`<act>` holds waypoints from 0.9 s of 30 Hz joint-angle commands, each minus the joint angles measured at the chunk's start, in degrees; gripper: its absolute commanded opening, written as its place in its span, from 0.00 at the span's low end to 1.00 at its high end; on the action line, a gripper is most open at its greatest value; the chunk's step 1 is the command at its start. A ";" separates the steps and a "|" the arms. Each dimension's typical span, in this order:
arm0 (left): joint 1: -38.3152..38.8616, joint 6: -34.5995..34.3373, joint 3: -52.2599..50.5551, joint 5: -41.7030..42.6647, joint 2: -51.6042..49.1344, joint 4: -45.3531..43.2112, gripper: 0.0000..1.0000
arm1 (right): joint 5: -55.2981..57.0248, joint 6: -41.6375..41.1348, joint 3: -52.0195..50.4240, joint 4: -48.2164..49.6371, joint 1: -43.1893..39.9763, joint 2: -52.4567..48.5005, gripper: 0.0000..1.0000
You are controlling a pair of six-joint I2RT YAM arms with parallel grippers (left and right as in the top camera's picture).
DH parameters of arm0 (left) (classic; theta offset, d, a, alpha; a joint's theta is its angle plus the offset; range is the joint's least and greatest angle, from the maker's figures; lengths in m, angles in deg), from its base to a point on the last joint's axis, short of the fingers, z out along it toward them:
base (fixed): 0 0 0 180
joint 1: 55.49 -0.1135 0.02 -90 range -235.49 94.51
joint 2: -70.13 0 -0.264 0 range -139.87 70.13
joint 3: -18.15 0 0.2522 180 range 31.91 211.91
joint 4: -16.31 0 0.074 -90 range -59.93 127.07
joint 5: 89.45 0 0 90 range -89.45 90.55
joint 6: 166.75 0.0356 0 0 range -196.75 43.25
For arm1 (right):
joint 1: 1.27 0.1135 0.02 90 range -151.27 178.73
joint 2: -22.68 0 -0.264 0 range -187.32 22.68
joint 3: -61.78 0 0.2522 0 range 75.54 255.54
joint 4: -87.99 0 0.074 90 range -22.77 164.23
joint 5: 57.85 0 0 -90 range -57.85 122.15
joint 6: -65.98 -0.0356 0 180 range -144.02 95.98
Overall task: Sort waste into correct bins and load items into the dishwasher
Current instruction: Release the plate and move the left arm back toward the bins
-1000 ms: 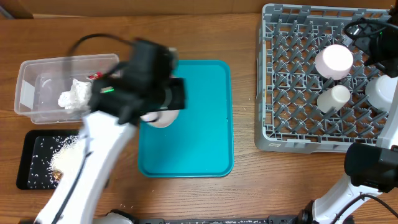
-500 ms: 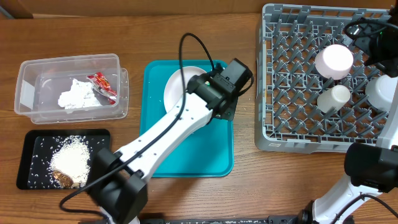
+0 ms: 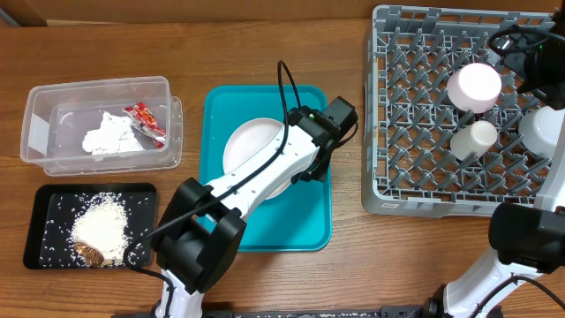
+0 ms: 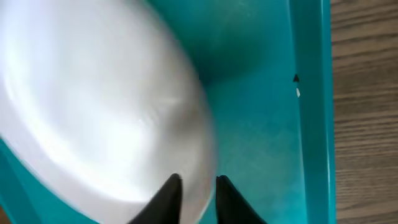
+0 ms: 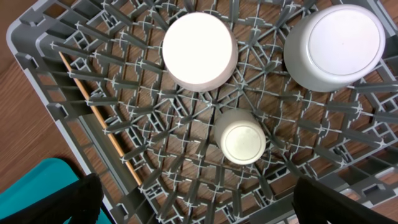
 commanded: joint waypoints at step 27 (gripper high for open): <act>-31.76 -3.65 43.52 0.76 8.46 32.92 1.00 | -17.25 4.42 -5.68 7.89 24.44 0.02 1.00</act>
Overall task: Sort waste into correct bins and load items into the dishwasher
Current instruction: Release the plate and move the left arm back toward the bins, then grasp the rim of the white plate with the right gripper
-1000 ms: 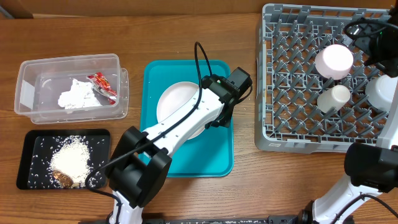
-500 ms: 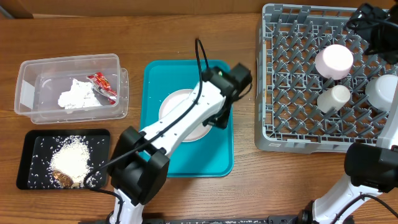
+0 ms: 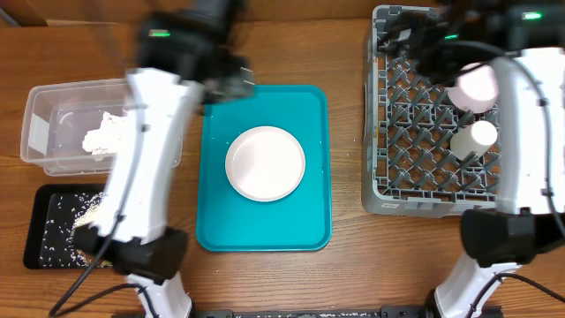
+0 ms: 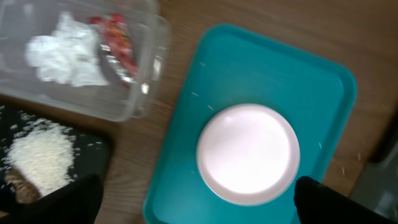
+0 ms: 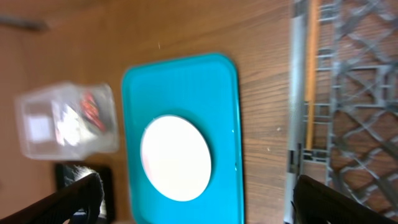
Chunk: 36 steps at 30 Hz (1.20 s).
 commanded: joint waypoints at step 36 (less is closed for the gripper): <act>-34.75 15.04 0.90 -0.35 3.08 0.57 1.00 | 8.04 -11.32 -45.68 35.34 26.14 -8.76 0.54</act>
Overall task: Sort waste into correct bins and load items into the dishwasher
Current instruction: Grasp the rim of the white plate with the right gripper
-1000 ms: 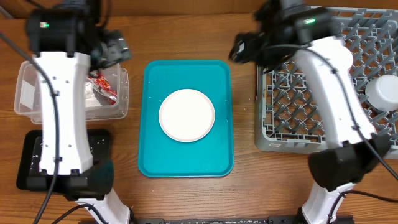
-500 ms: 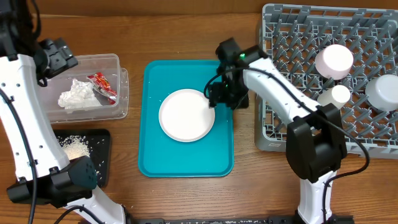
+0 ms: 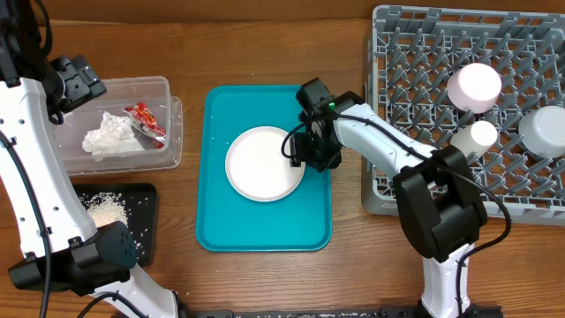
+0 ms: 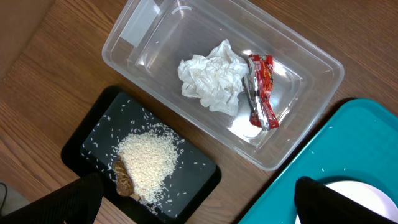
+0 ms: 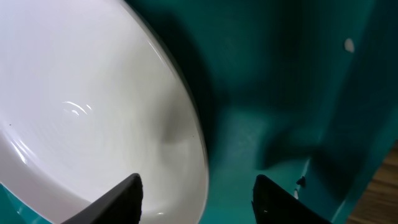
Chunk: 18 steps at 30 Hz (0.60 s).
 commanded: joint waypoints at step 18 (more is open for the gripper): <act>-0.22 1.27 0.37 -0.13 0.42 0.11 1.00 | 4.87 -5.42 14.10 -8.50 -2.84 1.42 0.04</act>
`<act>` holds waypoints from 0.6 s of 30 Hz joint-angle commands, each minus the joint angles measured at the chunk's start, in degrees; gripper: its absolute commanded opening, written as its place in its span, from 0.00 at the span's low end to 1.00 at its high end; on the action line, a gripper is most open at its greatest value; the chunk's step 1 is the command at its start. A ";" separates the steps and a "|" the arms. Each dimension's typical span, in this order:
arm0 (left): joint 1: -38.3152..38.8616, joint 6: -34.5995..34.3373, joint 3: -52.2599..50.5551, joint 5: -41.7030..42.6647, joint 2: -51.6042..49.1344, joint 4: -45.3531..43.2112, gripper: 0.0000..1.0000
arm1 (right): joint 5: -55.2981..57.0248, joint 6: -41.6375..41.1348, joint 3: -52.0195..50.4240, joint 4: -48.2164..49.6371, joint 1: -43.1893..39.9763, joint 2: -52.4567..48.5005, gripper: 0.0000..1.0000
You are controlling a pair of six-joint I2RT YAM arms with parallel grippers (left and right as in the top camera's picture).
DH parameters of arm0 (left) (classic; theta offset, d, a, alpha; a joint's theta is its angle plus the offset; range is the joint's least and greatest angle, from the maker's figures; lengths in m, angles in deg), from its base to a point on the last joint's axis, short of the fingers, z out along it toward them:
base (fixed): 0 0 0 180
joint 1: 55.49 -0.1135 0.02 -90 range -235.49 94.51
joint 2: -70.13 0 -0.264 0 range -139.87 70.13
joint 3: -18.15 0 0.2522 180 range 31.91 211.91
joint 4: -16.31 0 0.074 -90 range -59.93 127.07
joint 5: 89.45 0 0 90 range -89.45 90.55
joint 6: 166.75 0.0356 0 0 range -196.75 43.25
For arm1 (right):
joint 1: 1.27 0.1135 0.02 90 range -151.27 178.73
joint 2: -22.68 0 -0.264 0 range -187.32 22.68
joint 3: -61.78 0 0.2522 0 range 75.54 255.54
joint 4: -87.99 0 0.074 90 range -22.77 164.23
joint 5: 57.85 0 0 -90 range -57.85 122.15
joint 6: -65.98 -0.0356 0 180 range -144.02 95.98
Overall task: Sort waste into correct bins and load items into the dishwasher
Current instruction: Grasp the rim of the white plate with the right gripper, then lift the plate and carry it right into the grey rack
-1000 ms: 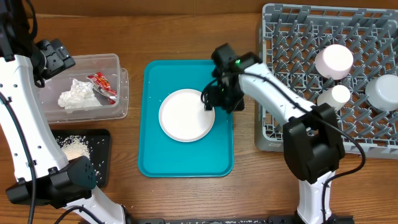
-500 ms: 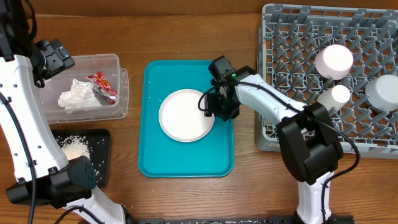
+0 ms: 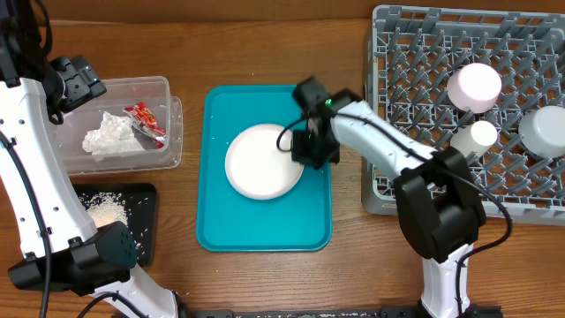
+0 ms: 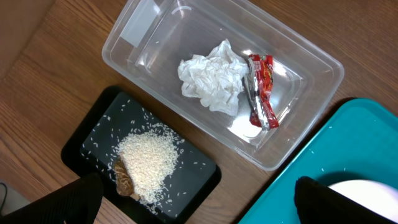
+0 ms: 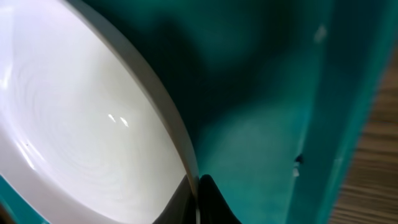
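Observation:
A white plate [image 3: 260, 163] lies on the teal tray [image 3: 265, 231]. My right gripper [image 3: 311, 150] is at the plate's right edge, and in the right wrist view it [image 5: 196, 186] is shut on the plate's rim [image 5: 93, 143]. The grey dish rack [image 3: 415, 115] stands at the right with a pink cup [image 3: 474, 85], a small cup [image 3: 474, 138] and a bowl [image 3: 543, 128] upside down in it. My left gripper [image 3: 75, 79] hangs open, high over the bins [image 4: 196, 202], holding nothing.
A clear bin [image 4: 224, 81] holds a crumpled tissue [image 4: 208, 84] and a red wrapper [image 4: 260, 90]. A black tray [image 4: 140, 155] in front of it holds rice and a brown scrap. Bare wood lies between tray and rack.
My right gripper's jaws, then open on either side of the plate's right rim, are now shut on it. The left arm has not moved.
First my left gripper was at the plate's rim on the tray while the right hung over the rack. Then both were clear of the plate. Later the left was high over the bins and the right open at the plate's rim, where it now grips.

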 commanded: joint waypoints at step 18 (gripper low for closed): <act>-0.22 1.25 0.37 -0.15 0.42 0.11 1.00 | 46.49 6.36 37.86 -24.15 -19.74 2.67 0.04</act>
